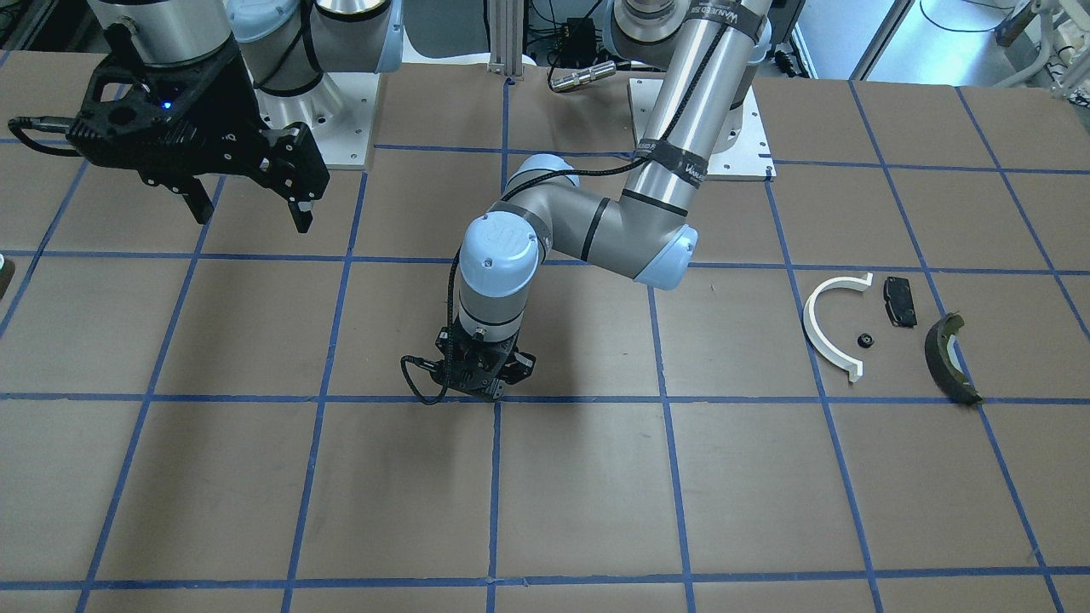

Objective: Place bearing gear from tray to pile

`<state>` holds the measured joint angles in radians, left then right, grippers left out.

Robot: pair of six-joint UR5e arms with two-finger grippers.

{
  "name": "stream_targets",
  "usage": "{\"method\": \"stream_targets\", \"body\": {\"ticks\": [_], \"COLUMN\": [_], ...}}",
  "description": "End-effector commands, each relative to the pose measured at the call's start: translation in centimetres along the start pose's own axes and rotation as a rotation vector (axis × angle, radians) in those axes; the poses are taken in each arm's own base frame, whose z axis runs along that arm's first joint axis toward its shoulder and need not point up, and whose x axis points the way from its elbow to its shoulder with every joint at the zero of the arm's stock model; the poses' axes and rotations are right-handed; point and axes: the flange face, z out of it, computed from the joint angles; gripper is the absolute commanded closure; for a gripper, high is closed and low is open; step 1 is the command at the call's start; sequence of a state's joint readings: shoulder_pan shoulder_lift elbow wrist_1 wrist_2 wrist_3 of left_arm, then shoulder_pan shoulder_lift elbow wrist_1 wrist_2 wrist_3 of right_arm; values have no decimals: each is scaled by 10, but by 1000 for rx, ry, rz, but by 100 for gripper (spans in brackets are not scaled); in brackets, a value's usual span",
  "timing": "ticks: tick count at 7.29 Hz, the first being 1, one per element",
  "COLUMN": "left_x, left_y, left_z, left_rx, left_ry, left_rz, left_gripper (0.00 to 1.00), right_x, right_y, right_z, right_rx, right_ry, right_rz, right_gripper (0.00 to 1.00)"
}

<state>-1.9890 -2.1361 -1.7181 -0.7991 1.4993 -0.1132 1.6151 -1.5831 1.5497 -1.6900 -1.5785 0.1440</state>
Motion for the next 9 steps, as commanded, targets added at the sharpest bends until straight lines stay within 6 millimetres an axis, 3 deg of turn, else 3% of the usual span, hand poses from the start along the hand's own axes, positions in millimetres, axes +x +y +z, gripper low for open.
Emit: {"method": "stream_targets", "body": {"ticks": [1, 2, 4, 6, 7, 8, 9], "left_x": [-5, -13, -59, -158, -211, -276, -312], "left_y": [-3, -5, -14, -23, -18, -8, 5], "left_z": [-16, -23, -48, -90, -108, -124, -135], "left_rx": [6, 4, -2, -6, -12, -25, -59], "left_ry": [4, 3, -10, -18, -34, -88, -83], "left_rz": [-1, -10, -86, -183, -159, -142, -35], "left_gripper": [100, 100, 100, 100, 100, 100, 100], "right_x": [0, 0, 0, 0, 1, 1, 1], "right_y": [0, 0, 0, -1, 0, 0, 0], "right_z": [0, -1, -1, -2, -4, -4, -4], "right_rx": [-1, 2, 5, 8, 10, 11, 10], "right_ry": [0, -2, -2, -3, -1, -3, -1], "right_rz": [0, 0, 0, 2, 2, 2, 2], "right_gripper": [0, 0, 0, 0, 0, 0, 0]}}
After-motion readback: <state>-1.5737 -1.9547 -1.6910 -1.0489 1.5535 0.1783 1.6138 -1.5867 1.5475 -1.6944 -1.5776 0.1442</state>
